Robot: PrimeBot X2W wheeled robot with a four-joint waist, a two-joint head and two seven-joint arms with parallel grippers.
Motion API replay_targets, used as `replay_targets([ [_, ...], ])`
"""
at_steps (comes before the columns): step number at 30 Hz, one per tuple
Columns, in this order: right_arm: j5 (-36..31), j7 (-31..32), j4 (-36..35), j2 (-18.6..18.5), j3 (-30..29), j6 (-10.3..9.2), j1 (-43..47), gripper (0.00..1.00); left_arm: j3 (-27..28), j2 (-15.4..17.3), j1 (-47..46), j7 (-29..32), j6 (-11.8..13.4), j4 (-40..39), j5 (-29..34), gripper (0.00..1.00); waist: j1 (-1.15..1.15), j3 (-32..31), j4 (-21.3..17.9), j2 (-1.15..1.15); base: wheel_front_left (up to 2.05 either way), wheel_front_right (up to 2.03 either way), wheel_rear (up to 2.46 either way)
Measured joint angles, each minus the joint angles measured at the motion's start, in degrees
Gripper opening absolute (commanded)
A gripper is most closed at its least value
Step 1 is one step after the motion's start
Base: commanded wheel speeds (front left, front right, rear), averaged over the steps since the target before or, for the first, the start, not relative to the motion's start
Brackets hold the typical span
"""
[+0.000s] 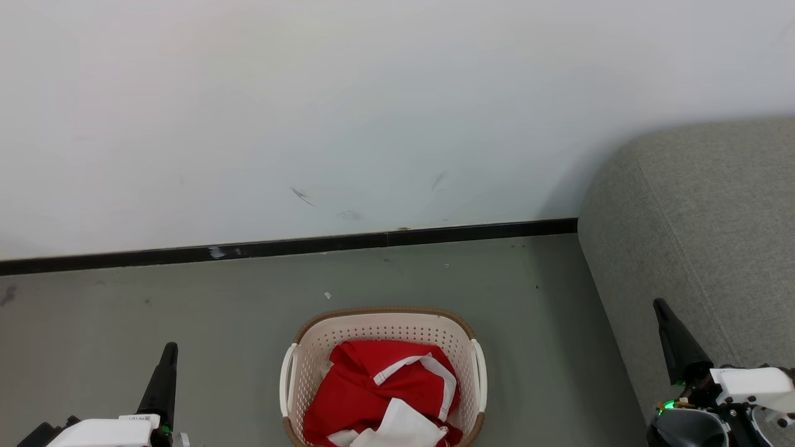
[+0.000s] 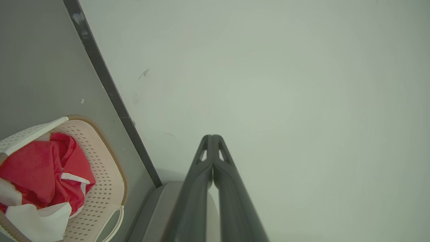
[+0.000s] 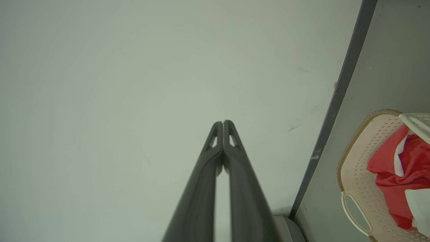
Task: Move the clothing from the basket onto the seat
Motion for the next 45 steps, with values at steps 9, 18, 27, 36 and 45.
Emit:
replay_targets([
  [9,0.0,0.0,0.0,0.0,0.0,0.0,0.0,0.0,0.0,0.0,0.0,0.0,-0.01,0.0,0.0,0.0,0.0,0.0,0.0,0.0,0.0,0.0,0.0],
  [18,0.0,0.0,0.0,0.0,0.0,0.0,0.0,0.0,0.0,0.0,0.0,0.0,0.0,0.0,0.0,0.0,0.0,0.0,0.0,0.0,0.0,0.0,0.0],
  [27,0.0,0.0,0.0,0.0,0.0,0.0,0.0,0.0,0.0,0.0,0.0,0.0,0.0,0.0,0.0,0.0,0.0,0.0,0.0,0.0,0.0,0.0,0.0],
  [36,0.0,0.0,0.0,0.0,0.0,0.0,0.0,0.0,0.0,0.0,0.0,0.0,0.0,0.0,0.0,0.0,0.0,0.0,0.0,0.0,0.0,0.0,0.0],
  [45,-0.09,0.01,3.5,1.63,0.05,0.0,2.99,1.0,-0.54,-1.88,2.91,-0.07,0.05,3.31,-0.02,1.0,0.0,0.01,-0.01,0.0,0.0,0.0,0.0],
])
